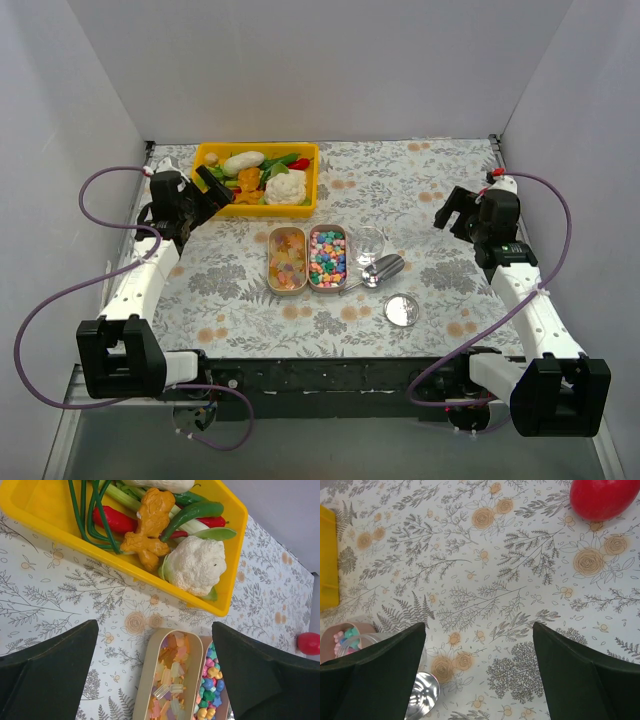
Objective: Pack the candies
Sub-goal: Pick up the spatula from the center of the board.
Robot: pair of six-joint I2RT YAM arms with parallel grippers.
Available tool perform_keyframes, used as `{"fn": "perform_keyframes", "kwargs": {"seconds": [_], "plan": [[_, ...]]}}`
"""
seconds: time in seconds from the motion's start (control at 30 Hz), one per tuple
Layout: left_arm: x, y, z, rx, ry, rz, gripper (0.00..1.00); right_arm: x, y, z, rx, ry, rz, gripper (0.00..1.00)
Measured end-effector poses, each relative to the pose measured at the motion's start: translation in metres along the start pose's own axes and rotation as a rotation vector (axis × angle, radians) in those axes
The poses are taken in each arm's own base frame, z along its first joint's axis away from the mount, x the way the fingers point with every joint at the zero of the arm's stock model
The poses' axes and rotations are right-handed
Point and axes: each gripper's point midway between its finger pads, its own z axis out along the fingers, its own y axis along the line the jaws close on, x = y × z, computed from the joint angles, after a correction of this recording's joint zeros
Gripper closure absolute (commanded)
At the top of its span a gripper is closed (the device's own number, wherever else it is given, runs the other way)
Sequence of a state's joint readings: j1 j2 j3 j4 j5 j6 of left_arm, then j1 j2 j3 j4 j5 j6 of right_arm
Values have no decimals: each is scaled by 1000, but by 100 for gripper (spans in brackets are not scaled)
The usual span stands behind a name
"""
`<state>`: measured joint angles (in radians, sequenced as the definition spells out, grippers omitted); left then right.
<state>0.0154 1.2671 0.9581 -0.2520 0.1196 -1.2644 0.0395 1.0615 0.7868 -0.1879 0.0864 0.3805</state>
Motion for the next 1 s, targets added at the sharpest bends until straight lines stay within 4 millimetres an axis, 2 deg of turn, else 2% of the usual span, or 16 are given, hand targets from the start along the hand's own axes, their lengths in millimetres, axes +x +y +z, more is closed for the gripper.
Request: {"fn": "perform_keyframes", "kwargs": {"seconds": [0.17, 0.23, 0.43, 0.53, 0.67, 0.83, 0.97, 1.0], "plan": [[1, 0, -1, -1, 1, -12, 2, 9, -1, -2, -6, 37, -18, 5], [0, -1, -2, 3, 0, -12, 2, 13, 0, -3, -13, 56, -22, 8], [15, -12, -11, 86, 56, 11, 2, 36, 17, -9, -129, 152, -29, 16], [35, -25, -16, 163, 122, 29, 2, 67, 21, -9, -189, 255, -25, 18], [73, -49, -24, 292, 238, 61, 2, 108, 23, -8, -247, 420, -11, 20], [110, -80, -38, 436, 339, 112, 2, 129, 41, -14, -357, 516, -31, 21], [135, -88, -45, 489, 398, 136, 2, 142, 60, -21, -439, 567, -58, 22], [141, -89, -46, 495, 410, 140, 2, 146, 63, -21, -454, 580, -63, 26]]}}
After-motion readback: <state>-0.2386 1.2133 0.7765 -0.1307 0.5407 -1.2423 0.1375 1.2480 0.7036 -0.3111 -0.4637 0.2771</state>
